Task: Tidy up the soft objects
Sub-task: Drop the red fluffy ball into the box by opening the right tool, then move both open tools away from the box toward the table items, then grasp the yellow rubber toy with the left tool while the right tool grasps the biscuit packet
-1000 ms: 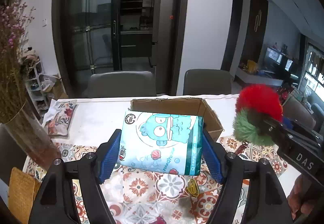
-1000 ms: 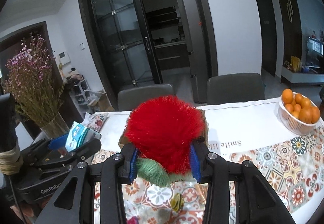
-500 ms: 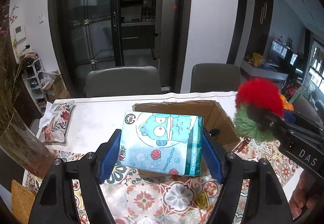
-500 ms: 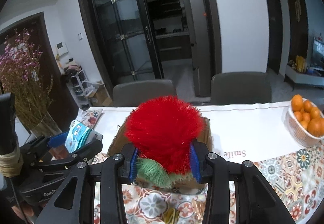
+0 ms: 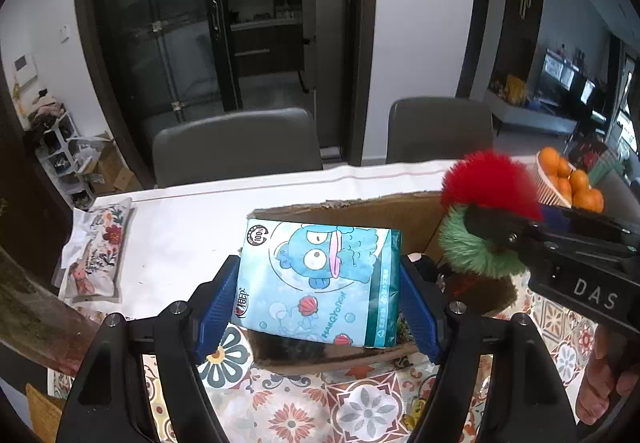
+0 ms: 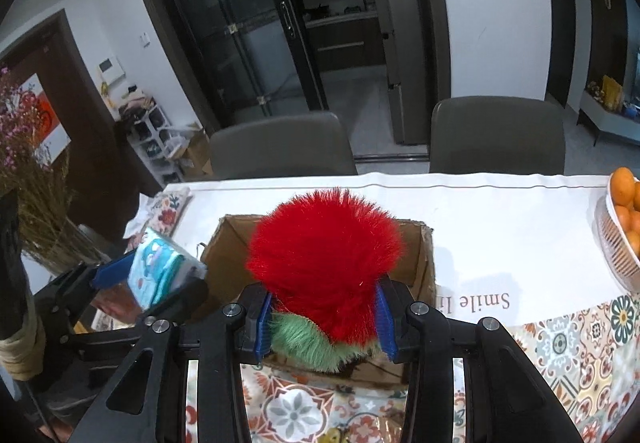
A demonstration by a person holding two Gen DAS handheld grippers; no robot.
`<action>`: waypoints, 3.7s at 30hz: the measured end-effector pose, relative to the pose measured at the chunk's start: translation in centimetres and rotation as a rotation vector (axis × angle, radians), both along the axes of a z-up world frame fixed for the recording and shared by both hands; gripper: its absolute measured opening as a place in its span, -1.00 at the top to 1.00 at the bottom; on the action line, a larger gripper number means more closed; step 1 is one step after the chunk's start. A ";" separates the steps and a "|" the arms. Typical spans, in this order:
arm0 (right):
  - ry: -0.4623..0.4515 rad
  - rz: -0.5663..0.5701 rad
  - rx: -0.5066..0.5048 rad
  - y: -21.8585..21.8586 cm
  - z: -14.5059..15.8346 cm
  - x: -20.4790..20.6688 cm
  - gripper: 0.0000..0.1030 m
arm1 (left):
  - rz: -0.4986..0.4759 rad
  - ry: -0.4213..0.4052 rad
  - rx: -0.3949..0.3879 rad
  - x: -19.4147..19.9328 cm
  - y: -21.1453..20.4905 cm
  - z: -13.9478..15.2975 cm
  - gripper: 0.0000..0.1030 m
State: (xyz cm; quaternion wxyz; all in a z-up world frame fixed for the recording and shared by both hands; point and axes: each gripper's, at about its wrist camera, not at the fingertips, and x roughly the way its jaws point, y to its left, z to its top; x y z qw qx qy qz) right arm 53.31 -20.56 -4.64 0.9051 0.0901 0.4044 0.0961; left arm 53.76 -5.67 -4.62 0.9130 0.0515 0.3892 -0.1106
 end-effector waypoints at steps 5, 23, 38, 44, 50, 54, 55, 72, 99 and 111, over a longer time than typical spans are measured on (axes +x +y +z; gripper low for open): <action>0.030 0.036 0.028 0.8 -0.7 1.3 -0.10 | -0.016 0.037 0.040 1.4 -1.0 -1.7 -0.51; 0.011 -0.020 -0.100 0.7 0.9 -0.7 -0.47 | 0.030 -0.012 0.095 -1.0 0.4 0.0 -0.72; -0.024 -0.022 -0.099 1.4 2.2 -7.3 -0.47 | 0.036 -0.046 0.090 -7.6 1.8 2.2 -0.72; -0.038 -0.030 -0.125 1.9 2.2 -9.3 -0.47 | 0.036 -0.043 0.100 -9.6 2.3 2.2 -0.72; -0.028 -0.037 -0.132 0.8 1.8 -10.3 -0.47 | 0.033 -0.022 0.087 -11.4 2.1 1.6 -0.72; -0.017 -0.032 -0.139 -0.2 1.1 -10.9 -0.47 | 0.025 0.003 0.066 -12.4 1.3 0.8 -0.72; -0.012 -0.031 -0.143 -0.5 0.8 -11.1 -0.47 | 0.022 0.010 0.065 -12.6 1.0 0.6 -0.72; 0.116 0.036 -0.115 -4.3 -5.9 -12.3 -0.48 | 0.015 0.127 0.045 -14.3 -3.6 -6.1 -0.72; 0.368 0.135 -0.145 -5.0 -16.8 -9.0 -0.63 | 0.028 0.331 -0.013 -12.6 -7.0 -16.2 -0.70; 0.418 0.120 -0.174 -4.7 -19.0 -7.2 -0.63 | 0.071 0.352 0.053 -10.6 -8.6 -18.7 -0.45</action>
